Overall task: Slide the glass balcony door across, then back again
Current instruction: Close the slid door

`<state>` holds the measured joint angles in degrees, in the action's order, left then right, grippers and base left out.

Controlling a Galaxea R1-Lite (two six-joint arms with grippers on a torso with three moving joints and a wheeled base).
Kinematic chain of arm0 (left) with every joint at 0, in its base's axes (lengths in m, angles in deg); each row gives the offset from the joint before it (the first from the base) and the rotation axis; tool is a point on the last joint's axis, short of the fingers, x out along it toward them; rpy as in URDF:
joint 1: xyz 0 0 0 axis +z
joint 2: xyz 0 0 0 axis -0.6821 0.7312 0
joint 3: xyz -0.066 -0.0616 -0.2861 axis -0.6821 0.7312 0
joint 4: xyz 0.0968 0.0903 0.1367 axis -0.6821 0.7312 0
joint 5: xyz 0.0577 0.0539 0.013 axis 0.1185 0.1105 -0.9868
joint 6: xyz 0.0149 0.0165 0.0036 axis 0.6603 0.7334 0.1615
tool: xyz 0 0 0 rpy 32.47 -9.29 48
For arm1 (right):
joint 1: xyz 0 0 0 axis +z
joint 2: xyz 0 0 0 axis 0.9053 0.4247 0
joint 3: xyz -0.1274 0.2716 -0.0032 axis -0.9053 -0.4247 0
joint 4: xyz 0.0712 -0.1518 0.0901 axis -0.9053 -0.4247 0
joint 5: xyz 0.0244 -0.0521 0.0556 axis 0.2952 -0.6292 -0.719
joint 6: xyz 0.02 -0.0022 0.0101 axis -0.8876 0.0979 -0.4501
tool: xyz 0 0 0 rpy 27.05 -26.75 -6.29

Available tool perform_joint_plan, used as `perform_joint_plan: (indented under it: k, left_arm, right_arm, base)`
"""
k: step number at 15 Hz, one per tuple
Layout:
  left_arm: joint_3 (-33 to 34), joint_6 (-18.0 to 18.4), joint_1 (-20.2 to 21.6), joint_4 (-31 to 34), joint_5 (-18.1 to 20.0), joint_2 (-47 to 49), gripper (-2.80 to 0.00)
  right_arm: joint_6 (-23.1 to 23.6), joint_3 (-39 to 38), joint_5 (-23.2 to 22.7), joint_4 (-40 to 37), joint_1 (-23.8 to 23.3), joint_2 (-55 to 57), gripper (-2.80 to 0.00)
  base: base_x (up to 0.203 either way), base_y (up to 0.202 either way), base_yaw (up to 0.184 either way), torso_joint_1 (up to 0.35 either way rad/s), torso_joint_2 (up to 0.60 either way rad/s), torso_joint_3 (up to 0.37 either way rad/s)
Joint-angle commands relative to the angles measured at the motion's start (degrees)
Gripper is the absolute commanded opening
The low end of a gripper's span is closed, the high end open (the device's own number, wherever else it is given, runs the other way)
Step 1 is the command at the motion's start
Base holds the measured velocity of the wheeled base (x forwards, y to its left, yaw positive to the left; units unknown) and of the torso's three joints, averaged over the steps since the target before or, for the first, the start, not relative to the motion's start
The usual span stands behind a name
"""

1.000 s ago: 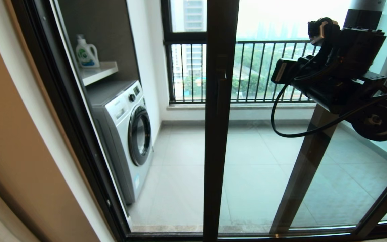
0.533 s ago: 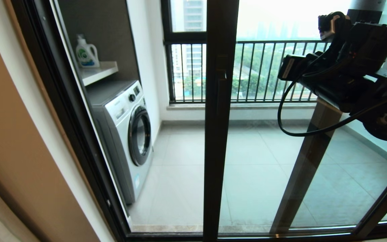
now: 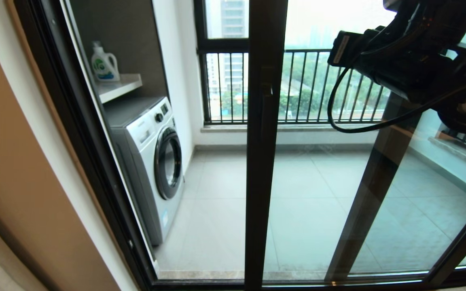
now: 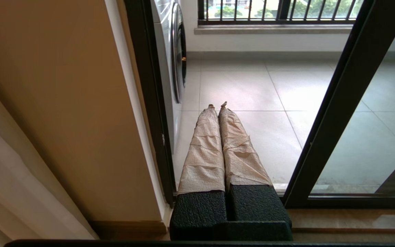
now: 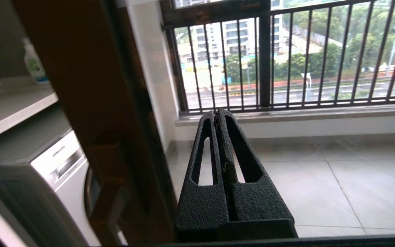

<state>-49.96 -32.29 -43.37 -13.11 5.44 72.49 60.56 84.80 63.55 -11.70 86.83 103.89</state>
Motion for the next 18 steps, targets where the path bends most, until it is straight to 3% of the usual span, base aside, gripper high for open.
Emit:
perform_joint_plan:
  k: [1,7,18]
  left_arm:
    - [0.0,-0.02,0.0,-0.01,0.02,0.09,-2.8]
    - [0.0,-0.02,0.0,-0.01,0.02,0.09,-2.8]
    - [0.0,-0.02,0.0,-0.01,-0.04,0.09,-2.8]
  right_arm:
    - [-0.12,0.96,0.2,-0.01,0.46,2.15,-2.8]
    - [-0.21,4.91,0.45,0.08,0.75,8.73,-2.8]
    - [-2.23,4.15,0.33,0.69,4.31,12.46,-2.8]
  base:
    - [0.0,0.0,0.0,0.0,0.0,0.0]
    - [0.0,0.0,0.0,0.0,0.0,0.0]
    - [0.0,0.0,0.0,0.0,0.0,0.0]
